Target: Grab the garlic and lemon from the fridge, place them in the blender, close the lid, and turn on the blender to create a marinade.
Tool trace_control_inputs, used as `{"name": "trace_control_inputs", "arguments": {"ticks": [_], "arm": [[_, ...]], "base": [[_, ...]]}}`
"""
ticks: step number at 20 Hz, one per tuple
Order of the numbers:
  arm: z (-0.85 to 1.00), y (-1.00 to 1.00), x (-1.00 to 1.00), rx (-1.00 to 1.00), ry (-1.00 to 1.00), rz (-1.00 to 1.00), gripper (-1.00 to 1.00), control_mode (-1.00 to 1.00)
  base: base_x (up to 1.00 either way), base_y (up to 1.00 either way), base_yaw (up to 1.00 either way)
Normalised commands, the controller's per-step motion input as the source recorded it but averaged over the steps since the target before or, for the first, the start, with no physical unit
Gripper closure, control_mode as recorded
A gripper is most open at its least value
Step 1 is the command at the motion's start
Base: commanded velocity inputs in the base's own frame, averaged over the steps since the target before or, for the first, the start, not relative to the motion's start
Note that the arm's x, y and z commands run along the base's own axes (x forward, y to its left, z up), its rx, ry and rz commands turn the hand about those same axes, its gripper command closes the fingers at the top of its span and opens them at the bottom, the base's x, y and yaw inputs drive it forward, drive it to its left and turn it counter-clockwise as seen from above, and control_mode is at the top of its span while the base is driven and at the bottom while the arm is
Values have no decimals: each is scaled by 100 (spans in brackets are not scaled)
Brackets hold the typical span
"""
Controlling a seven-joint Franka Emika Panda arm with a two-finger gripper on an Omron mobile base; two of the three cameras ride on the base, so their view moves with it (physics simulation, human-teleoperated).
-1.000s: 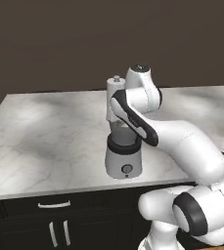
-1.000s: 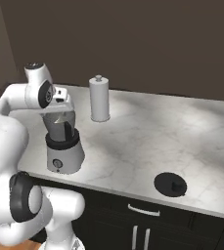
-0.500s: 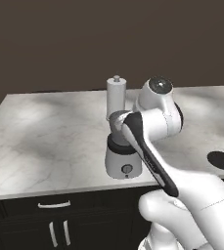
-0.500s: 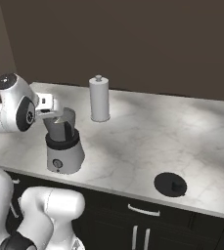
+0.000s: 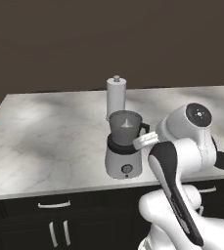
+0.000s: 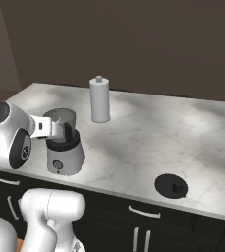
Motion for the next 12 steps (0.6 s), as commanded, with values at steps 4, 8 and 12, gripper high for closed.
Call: {"name": "trace_control_inputs", "arguments": {"ticks": [4, 8, 12], "arm": [[-25, 0, -10, 0, 12, 0, -100, -100], [-16, 0, 0, 0, 10, 0, -100, -100], [-4, -16, -19, 8, 0, -3, -100, -100]], "base": [[0, 0, 0], [0, 0, 0], [0, 0, 0]]}}
